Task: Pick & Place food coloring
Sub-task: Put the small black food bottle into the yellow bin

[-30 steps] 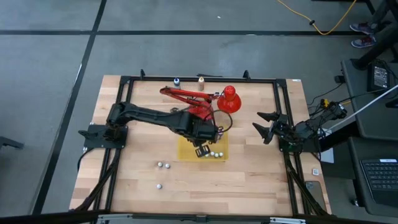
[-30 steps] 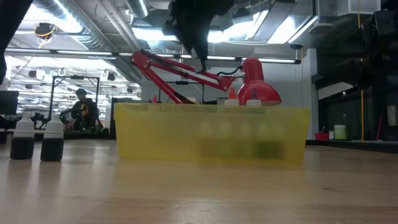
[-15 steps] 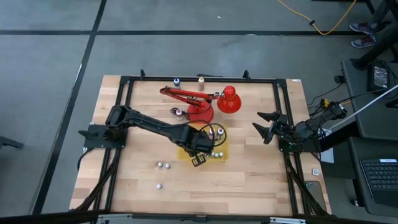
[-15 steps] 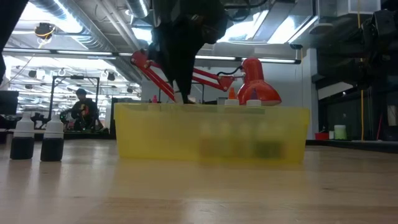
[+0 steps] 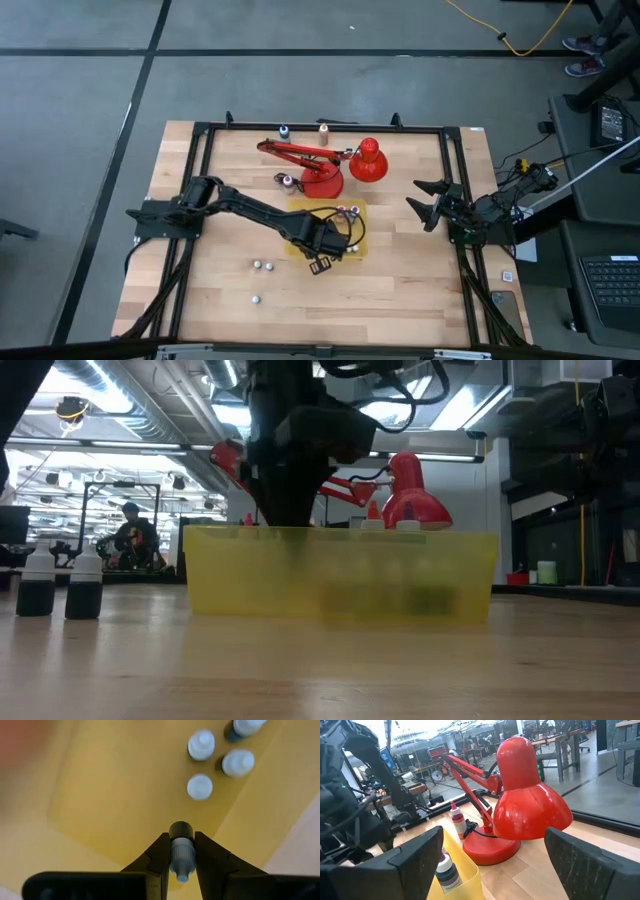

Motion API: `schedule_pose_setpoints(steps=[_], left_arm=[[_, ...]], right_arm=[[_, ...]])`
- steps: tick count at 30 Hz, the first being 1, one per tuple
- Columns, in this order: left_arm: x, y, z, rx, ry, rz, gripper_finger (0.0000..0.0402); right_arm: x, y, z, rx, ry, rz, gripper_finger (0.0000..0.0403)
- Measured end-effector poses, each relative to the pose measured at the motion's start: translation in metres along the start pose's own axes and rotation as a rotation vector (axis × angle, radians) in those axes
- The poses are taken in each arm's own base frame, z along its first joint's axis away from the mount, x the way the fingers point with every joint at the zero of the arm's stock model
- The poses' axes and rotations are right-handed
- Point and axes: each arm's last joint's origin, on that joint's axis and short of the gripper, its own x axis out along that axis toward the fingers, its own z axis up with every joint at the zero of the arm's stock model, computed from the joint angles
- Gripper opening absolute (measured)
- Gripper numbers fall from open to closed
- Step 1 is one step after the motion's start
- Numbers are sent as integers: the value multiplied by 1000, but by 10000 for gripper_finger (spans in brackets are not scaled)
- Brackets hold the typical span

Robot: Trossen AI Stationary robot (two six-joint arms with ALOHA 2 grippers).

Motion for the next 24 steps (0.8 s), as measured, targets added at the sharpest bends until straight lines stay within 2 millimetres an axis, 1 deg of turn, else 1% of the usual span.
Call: schedule_pose_setpoints(steps=[15,21,24], left_arm=[[19,0,7,23,24,-20,63],[21,3,10,22,41,-35,64],[21,4,10,33,36,-30,76]], right_arm=[[0,0,0,1,0,0,347],[0,0,0,2,0,0,347],[0,0,0,2,0,0,347]])
